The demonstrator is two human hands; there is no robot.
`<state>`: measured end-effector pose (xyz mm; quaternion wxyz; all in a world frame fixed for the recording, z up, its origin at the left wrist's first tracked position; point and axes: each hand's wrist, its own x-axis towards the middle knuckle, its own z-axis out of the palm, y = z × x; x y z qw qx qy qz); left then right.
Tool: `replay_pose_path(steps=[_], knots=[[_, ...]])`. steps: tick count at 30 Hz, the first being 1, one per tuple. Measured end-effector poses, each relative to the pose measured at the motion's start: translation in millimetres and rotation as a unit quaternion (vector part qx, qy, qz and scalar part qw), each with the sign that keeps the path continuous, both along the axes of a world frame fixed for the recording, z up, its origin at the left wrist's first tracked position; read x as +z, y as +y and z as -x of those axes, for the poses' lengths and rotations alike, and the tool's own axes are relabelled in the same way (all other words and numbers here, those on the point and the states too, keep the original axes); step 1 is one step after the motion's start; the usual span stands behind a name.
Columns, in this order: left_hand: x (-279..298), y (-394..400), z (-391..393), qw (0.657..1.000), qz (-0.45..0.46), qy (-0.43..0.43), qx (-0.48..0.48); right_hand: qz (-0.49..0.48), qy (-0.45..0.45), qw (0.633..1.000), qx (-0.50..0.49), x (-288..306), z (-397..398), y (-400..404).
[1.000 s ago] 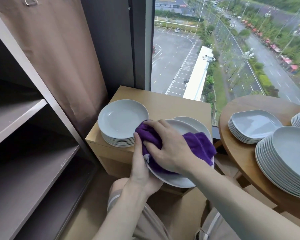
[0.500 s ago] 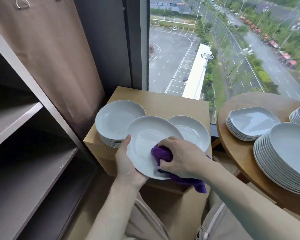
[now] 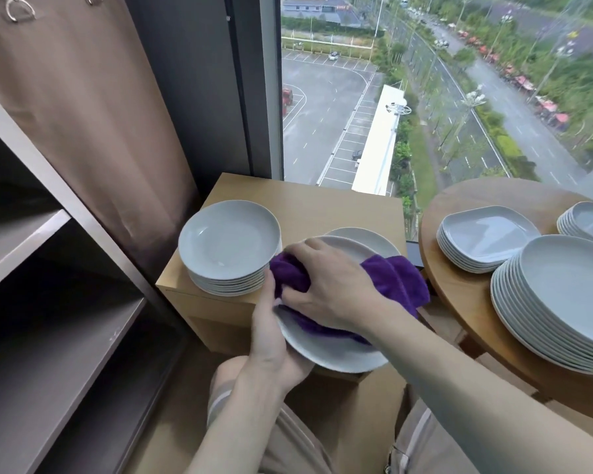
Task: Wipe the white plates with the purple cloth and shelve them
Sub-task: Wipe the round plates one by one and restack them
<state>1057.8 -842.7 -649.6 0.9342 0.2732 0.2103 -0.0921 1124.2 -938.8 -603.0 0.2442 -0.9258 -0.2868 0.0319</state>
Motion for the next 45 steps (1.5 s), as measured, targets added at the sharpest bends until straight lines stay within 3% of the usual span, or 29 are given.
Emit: replay_pose_path(steps=[6,11,15,19,24,28,35,42,45], knots=[[4.3,27.7,1.6,0.996,-0.024,-0.004,0.085,0.013,0.045,0.994,0.099,-3.9,33.3,7.3],[6.2,29.1,-1.9,0.997,-0.017,-0.015,0.076,0.049,0.021,0.996,0.075,-9.6,36.5,-15.8],[3.3,27.2,-1.6,0.997,-0.032,-0.051,0.055,0.074,0.031,0.997,-0.014,-20.7,25.6,-48.7],[2.5,13.1,2.3,0.996,-0.073,-0.040,0.040,0.018,0.060,0.989,-0.136,-38.4,11.9,-82.1],[-9.2,16.1,4.4,0.995,-0.053,-0.018,0.080,-0.149,0.062,0.955,-0.249,-52.4,10.4,-108.3],[-11.6,27.4,3.0,0.989,-0.035,-0.012,0.146,-0.216,0.068,0.943,-0.244,-51.1,17.1,-115.4],[2.5,57.1,-15.8,0.973,-0.087,-0.008,0.212,-0.291,0.106,0.927,-0.214,-46.1,17.8,-97.5],[2.1,81.8,-36.8,0.963,-0.085,0.023,0.253,-0.282,0.097,0.941,-0.163,-43.3,15.8,-79.6],[-3.2,88.4,-44.8,0.954,-0.143,0.043,0.258,-0.285,0.096,0.940,-0.158,-42.2,12.6,-79.2]])
